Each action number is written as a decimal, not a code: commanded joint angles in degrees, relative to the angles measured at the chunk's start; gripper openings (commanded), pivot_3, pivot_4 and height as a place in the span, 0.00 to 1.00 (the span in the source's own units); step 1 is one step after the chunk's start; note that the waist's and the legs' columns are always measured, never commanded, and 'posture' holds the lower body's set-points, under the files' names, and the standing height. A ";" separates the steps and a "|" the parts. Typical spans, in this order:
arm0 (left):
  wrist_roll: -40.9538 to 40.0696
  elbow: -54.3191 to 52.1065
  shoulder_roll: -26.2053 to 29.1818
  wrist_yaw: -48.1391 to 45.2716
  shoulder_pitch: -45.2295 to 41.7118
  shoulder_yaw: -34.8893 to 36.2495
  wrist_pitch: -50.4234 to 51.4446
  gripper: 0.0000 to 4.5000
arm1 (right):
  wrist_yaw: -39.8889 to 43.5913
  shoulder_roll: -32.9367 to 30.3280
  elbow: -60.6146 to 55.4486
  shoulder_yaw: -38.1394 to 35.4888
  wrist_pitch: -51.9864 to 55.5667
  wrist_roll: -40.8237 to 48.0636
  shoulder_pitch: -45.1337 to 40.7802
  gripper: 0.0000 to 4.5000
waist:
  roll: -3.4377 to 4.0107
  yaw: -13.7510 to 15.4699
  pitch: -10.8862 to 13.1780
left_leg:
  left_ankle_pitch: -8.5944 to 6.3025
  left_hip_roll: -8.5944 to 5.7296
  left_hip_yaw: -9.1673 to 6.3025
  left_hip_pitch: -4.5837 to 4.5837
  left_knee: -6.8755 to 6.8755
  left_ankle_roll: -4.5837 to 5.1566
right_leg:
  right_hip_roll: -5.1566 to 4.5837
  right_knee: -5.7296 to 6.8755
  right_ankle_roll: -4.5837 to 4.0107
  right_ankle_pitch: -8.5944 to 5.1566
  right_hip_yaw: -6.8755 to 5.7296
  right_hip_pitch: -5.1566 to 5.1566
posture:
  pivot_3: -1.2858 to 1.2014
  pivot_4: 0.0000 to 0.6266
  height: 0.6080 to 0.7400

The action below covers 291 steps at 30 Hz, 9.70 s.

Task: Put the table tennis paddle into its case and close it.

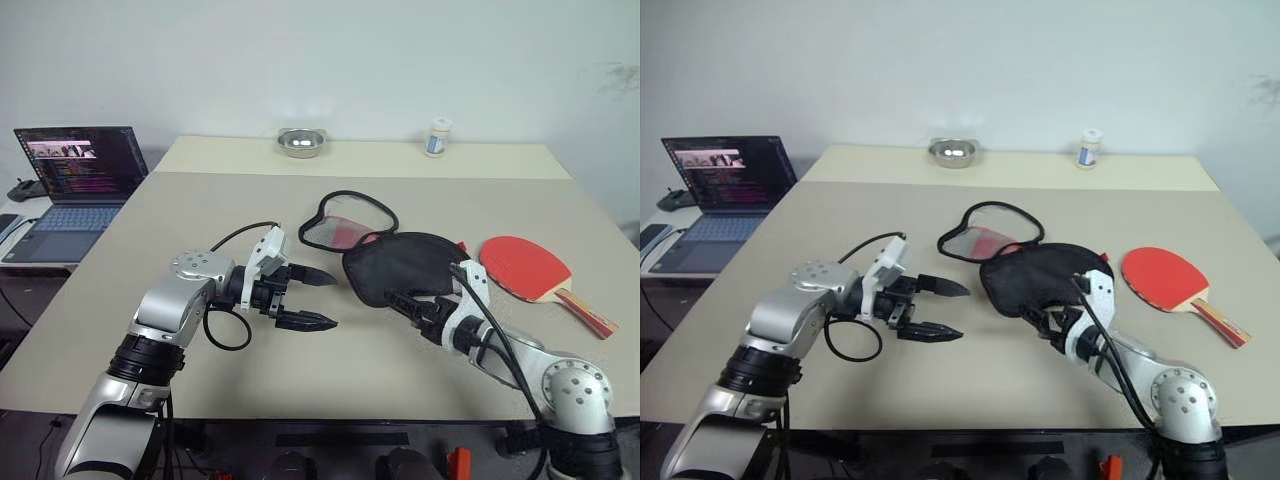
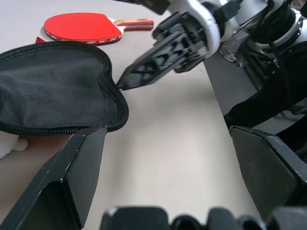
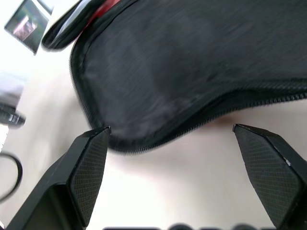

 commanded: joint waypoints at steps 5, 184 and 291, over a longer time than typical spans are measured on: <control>0.36 -0.34 -0.24 -0.25 -1.81 0.30 -1.40 0.99 | 2.94 4.91 5.75 2.49 -2.46 -7.67 -5.01 1.00 | 0.00 -0.28 0.00 | 0.00 0.01 0.00 0.00 -0.03 0.00 | 0.01 0.01 -0.01 0.00 -0.01 -0.02 | 0.52 0.24 1.00; 2.26 0.36 -0.04 4.55 -4.59 2.29 -3.89 1.00 | 37.73 1.21 4.32 -4.24 7.88 -57.83 -11.31 0.67 | 0.16 -0.36 0.33 | 0.07 0.01 0.21 0.00 -0.04 -0.12 | 0.33 0.12 0.03 0.05 0.23 -0.17 | 0.52 0.24 1.00; 2.46 3.06 -7.00 7.53 -10.24 6.88 -0.15 0.00 | 68.62 -23.41 43.94 10.46 -17.08 -62.40 -19.22 1.00 | -0.41 0.83 0.49 | 0.08 0.01 0.05 0.05 0.03 -0.11 | 0.30 0.13 0.01 0.05 0.04 -0.03 | 0.52 0.24 1.00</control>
